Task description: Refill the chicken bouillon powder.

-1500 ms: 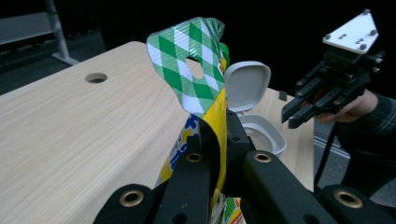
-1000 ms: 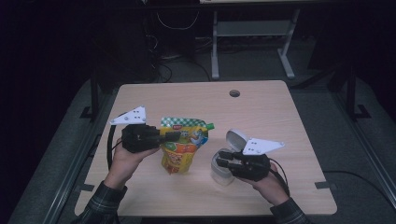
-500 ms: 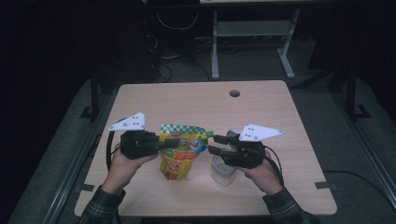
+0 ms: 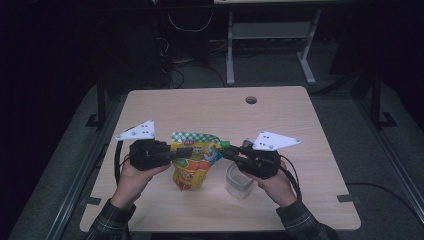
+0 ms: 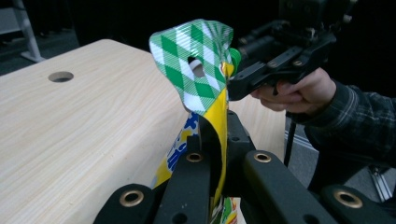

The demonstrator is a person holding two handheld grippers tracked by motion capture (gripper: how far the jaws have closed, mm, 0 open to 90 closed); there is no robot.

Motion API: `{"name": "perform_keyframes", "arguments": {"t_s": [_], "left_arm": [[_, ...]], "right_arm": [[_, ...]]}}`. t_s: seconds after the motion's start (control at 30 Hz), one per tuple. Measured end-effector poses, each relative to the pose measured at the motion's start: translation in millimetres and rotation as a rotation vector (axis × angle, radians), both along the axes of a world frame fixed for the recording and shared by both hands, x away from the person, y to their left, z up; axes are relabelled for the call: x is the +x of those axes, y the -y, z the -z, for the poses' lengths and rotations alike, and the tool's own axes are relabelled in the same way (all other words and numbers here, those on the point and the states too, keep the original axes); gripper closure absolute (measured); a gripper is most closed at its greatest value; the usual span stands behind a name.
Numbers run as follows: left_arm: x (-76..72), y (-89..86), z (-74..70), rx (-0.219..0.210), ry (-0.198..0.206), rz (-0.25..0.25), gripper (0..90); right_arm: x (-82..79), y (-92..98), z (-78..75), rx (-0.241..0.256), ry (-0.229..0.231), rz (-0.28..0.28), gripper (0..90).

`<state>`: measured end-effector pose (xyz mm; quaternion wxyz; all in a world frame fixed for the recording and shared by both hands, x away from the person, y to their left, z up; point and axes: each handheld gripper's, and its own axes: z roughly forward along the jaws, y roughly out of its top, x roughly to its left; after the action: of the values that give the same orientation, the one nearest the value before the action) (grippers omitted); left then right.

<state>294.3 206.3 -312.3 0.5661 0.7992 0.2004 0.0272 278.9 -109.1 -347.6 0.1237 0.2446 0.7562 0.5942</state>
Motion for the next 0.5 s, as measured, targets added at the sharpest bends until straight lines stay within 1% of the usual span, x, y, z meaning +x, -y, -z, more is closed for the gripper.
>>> {"name": "perform_keyframes", "arguments": {"t_s": [0.03, 0.07, 0.17, 0.23, 0.3, 0.37, 0.43, 0.5], "left_arm": [[-0.9, 1.2, -0.6, 0.015, 0.009, -0.008, 90.0], [-1.2, 1.8, -0.5, 0.022, 0.013, -0.013, 90.0], [-0.6, 1.9, 1.4, 0.020, 0.006, -0.020, 90.0], [0.1, 2.4, 1.9, 0.018, -0.001, -0.015, 90.0], [-0.2, 3.5, 1.1, 0.023, 0.003, -0.010, 90.0], [-0.6, 3.8, -1.1, 0.026, 0.011, -0.012, 90.0], [-0.9, 3.1, -4.3, 0.009, 0.013, -0.014, 90.0], [-1.1, 2.3, -8.8, 0.000, 0.022, -0.018, 90.0]], "right_arm": [[-1.0, -1.2, 0.6, -0.002, 0.005, 0.007, 81.9], [-1.2, -2.3, 1.5, -0.019, 0.011, 0.016, 81.9], [0.4, -2.4, 4.1, -0.006, -0.008, 0.014, 82.0], [1.3, -2.8, 5.1, -0.010, -0.013, 0.009, 81.5], [2.3, -2.7, 6.0, -0.008, -0.026, 0.002, 76.1], [2.3, -3.1, 6.8, -0.010, -0.031, -0.001, 72.6], [2.7, -4.1, 8.2, -0.016, -0.039, -0.004, 69.6], [3.1, -5.5, 10.3, -0.023, -0.045, -0.008, 66.9]]}}
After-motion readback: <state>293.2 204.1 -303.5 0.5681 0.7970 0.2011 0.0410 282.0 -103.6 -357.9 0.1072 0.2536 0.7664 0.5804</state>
